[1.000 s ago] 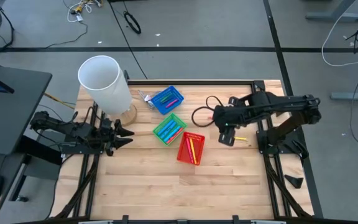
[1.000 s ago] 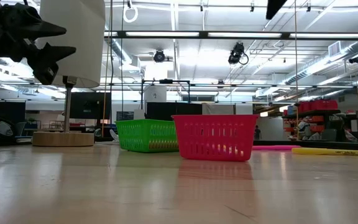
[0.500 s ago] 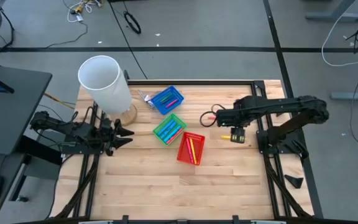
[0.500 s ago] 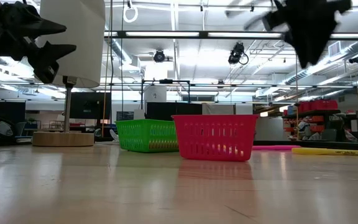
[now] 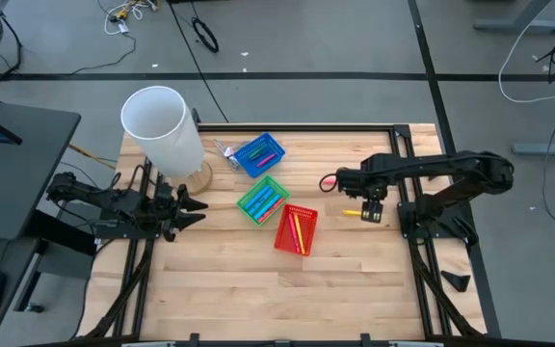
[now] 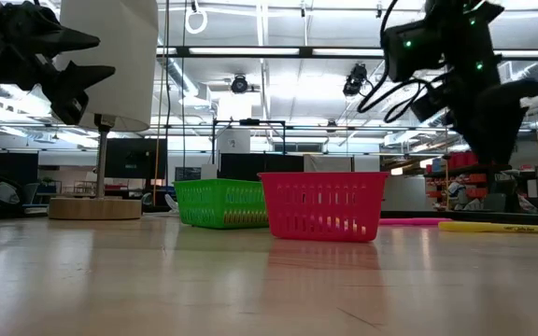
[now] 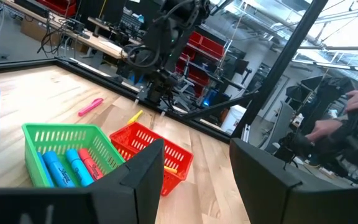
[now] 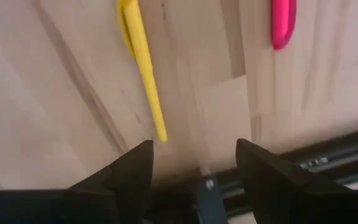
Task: Pick & Place Markers
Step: Put the yellow pen into the red bin
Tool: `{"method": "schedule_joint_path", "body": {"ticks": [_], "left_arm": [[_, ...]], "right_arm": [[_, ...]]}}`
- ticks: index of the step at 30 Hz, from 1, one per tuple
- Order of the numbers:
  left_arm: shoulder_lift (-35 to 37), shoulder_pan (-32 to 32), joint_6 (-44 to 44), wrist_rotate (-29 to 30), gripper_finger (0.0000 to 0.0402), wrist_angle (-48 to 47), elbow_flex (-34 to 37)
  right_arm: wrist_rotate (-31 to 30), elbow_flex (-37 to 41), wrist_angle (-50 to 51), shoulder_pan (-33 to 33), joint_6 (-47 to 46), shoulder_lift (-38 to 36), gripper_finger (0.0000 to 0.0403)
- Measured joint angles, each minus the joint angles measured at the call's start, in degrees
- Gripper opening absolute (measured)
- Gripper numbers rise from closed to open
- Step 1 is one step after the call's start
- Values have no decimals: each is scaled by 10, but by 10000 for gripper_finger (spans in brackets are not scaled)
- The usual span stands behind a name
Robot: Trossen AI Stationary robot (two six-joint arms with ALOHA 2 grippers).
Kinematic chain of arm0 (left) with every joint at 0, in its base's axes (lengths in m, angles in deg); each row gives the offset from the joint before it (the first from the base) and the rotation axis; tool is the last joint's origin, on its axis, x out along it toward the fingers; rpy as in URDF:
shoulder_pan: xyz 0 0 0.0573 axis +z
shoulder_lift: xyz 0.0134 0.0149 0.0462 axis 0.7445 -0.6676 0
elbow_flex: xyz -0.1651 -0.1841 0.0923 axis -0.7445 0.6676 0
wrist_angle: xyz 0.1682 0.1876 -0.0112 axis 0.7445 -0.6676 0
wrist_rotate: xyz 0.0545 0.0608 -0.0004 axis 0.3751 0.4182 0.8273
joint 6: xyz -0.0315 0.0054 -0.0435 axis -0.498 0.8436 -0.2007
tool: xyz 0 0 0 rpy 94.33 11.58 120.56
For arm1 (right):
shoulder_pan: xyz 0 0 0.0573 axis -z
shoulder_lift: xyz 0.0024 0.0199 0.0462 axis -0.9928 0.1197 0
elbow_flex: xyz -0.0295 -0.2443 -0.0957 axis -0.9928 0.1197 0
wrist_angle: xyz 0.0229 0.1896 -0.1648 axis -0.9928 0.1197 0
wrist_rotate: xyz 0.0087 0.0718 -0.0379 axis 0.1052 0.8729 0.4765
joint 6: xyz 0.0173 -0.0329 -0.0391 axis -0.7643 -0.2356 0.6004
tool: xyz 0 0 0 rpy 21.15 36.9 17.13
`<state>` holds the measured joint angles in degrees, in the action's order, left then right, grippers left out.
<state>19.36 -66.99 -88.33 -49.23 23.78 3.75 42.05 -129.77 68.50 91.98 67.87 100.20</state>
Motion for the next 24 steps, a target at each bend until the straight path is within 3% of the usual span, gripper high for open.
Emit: {"method": "schedule_joint_path", "body": {"ticks": [18,24], "left_arm": [[0,0,0,0,188,1,0],[0,0,0,0,188,1,0]], "right_arm": [[50,13,-122,24,43,96,230],[71,57,-142,24,58,108,230]]}}
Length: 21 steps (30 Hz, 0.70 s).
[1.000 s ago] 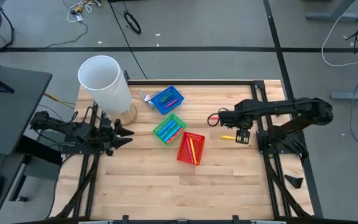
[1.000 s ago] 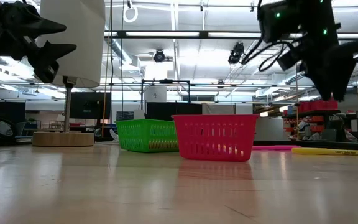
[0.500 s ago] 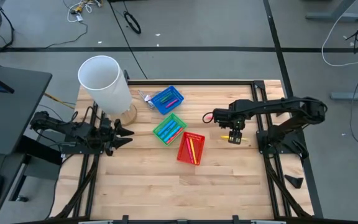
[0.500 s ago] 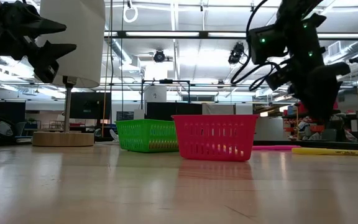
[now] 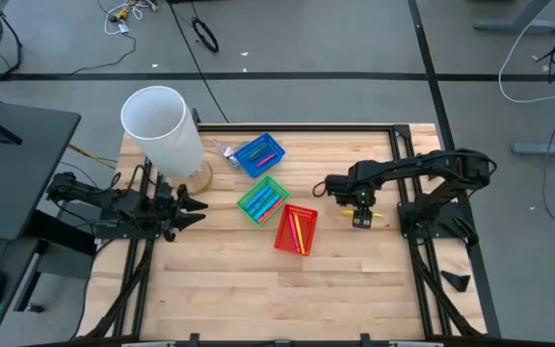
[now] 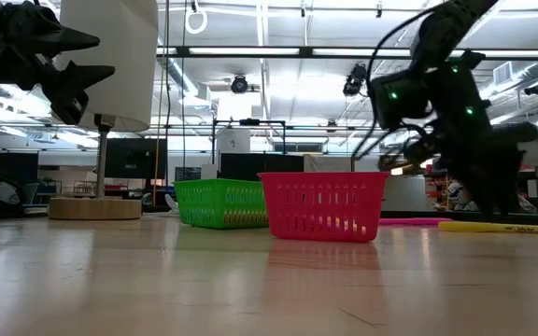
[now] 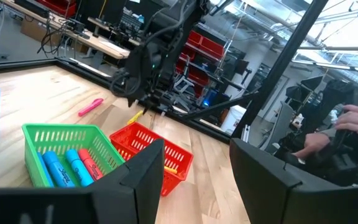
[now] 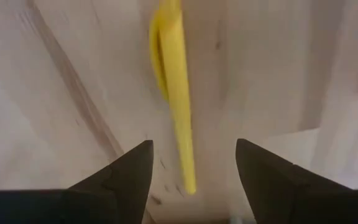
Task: Pick & Place Markers
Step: Put the yellow pen into the red bin
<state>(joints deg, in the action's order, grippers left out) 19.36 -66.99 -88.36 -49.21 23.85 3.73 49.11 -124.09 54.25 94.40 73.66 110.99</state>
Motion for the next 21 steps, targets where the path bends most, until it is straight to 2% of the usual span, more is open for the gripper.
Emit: {"method": "schedule_joint_path", "body": {"ticks": [7,11,21], "left_arm": [[0,0,0,0,188,0,0],[0,0,0,0,188,0,0],[0,0,0,0,188,0,0]], "right_arm": [[3,54,-23,0,15,0,230],[5,56,-61,3,18,0,230],[2,55,-54,28,19,33,203]]}}
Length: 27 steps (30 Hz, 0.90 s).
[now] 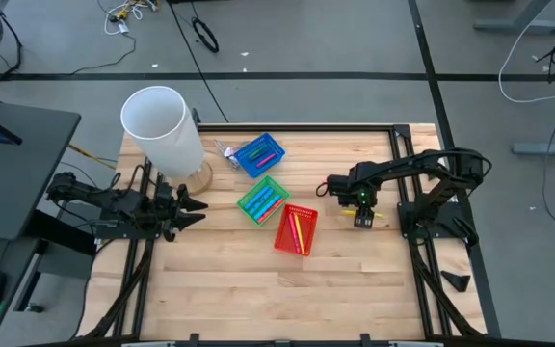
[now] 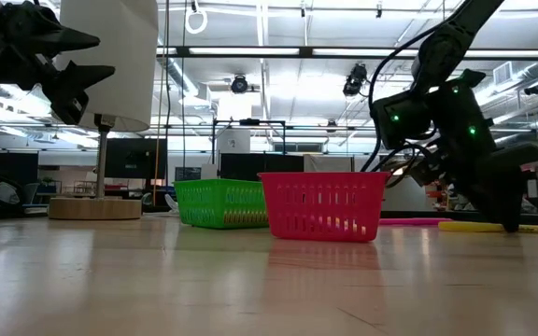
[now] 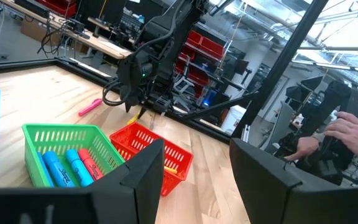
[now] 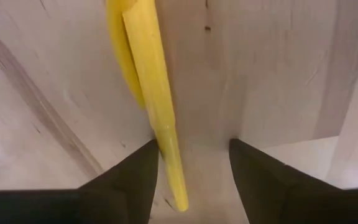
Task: Pick & Place Markers
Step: Put the yellow pen into the red bin
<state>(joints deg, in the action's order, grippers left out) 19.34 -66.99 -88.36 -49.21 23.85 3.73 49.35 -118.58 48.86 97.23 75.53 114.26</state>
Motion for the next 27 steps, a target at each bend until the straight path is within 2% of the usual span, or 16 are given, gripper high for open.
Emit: {"method": "schedule_joint_path", "body": {"ticks": [5,9,20,27], "left_arm": [[0,0,0,0,188,0,0],[0,0,0,0,188,0,0],[0,0,0,0,188,0,0],[0,0,0,0,188,0,0]], "right_arm": [[3,0,0,0,7,9,190],[9,0,-1,0,11,10,163],[14,-2,2,0,-19,11,14],[20,-18,2,0,-104,13,24]]}}
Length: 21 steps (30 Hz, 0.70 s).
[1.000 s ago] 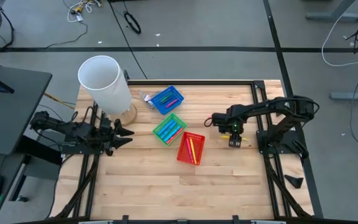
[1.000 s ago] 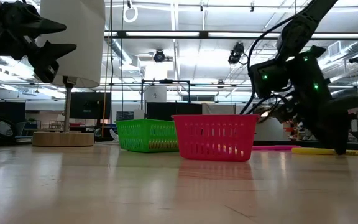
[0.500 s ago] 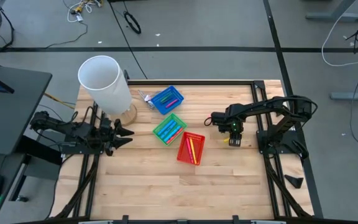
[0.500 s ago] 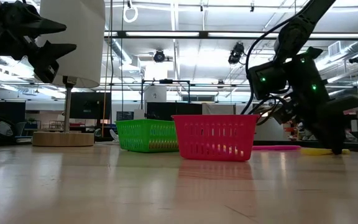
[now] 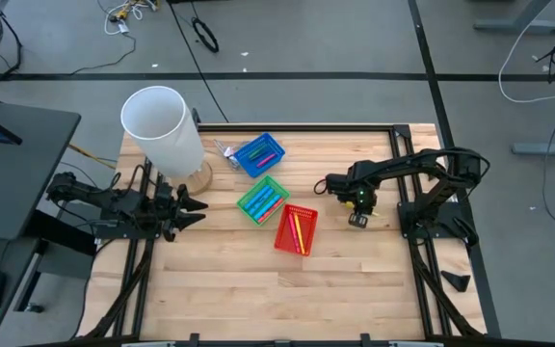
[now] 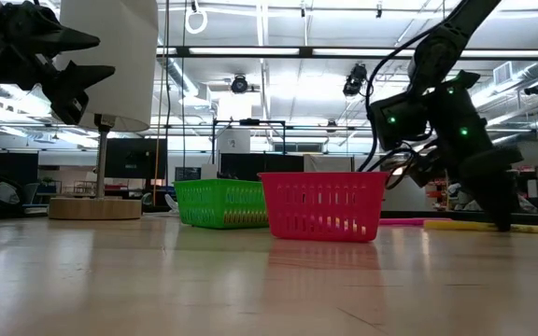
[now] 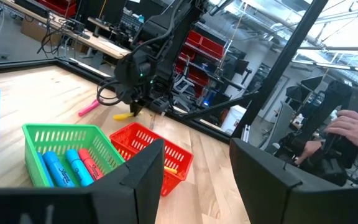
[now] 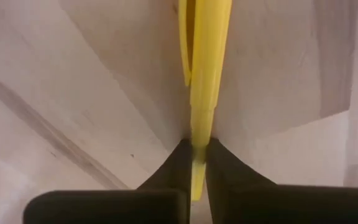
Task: Pick & Place Markers
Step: Put the yellow pen into the red bin
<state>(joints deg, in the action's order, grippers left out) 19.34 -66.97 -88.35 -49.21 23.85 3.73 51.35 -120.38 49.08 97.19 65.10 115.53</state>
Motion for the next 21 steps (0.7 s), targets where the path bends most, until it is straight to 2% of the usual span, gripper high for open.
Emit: {"method": "schedule_joint_path", "body": {"ticks": [4,10,21], "left_arm": [[0,0,0,0,188,0,0],[0,0,0,0,188,0,0],[0,0,0,0,188,0,0]], "right_arm": [[13,-20,9,-1,-60,1,14],[63,-58,24,-3,-199,-1,13],[77,-145,50,-40,-415,-2,13]]}}
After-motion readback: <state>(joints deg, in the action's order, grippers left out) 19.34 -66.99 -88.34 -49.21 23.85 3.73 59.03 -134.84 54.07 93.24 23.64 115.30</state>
